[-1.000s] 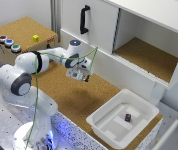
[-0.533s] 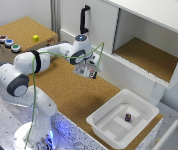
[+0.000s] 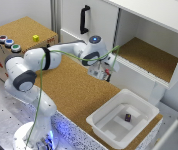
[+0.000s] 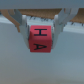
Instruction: Place the pink object inside the right cabinet
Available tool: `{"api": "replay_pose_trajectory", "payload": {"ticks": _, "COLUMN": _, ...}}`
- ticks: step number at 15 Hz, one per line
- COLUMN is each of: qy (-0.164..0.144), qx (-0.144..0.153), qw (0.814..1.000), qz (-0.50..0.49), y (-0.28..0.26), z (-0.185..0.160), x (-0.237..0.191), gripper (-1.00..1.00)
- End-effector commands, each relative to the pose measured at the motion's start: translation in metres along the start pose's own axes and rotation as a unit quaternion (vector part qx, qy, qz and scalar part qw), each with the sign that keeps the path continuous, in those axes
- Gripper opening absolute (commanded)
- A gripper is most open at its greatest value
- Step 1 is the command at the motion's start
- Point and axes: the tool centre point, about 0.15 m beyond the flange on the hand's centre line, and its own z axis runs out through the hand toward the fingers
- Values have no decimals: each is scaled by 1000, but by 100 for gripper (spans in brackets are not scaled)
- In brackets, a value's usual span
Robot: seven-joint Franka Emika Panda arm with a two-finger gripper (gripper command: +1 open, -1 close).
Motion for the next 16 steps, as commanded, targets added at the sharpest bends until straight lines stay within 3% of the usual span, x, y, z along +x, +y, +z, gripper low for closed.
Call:
{"api": "replay_pose_trajectory", "payload": {"ticks": 1, "qy": -40, "qx": 56, "qw": 997, "qz": -46, "y": 43, "z": 27, "x": 104, "gripper": -100}}
{"api": "replay_pose_trajectory", "payload": {"ticks": 3, "qy": -34, "qx": 49, "qw": 997, "qz": -56, "y": 39, "z": 32, "x": 122, "gripper": -100}}
{"api": "replay_pose_trajectory", "payload": {"ticks": 11, "qy": 8, "qx": 70, "qw": 997, "qz": -26, "y": 54, "z": 59, "x": 160, "gripper": -100}}
{"api": "replay_pose_trajectory", "payload": {"ticks": 14, "qy": -4, "qx": 71, "qw": 997, "qz": -20, "y": 57, "z": 65, "x": 168, "gripper": -100}}
{"api": "replay_pose_trajectory", "payload": {"ticks": 15, "qy": -3, "qx": 69, "qw": 997, "qz": -22, "y": 54, "z": 68, "x": 166, "gripper": 100}}
{"api": "replay_pose_trajectory", "payload": {"ticks": 16, "qy": -7, "qx": 68, "qw": 997, "qz": -32, "y": 51, "z": 71, "x": 165, "gripper": 100}}
